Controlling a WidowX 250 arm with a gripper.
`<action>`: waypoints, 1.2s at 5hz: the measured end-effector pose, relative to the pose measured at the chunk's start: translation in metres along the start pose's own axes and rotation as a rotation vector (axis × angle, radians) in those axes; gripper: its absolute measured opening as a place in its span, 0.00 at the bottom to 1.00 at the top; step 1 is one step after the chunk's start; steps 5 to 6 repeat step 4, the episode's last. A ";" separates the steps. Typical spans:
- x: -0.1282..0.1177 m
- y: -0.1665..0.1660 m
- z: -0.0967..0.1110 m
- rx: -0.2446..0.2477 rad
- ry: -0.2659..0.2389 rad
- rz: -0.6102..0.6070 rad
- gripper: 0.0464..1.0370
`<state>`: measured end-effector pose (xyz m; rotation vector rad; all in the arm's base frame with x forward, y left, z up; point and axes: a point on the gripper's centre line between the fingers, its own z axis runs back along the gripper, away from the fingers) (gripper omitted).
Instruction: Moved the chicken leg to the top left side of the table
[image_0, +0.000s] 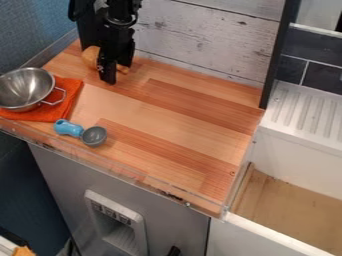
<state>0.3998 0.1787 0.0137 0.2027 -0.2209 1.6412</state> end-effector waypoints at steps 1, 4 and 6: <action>0.000 0.001 0.009 -0.018 0.009 0.002 0.96; 0.008 0.011 0.072 -0.142 0.018 0.021 0.96; 0.008 0.011 0.072 -0.142 0.018 0.021 0.96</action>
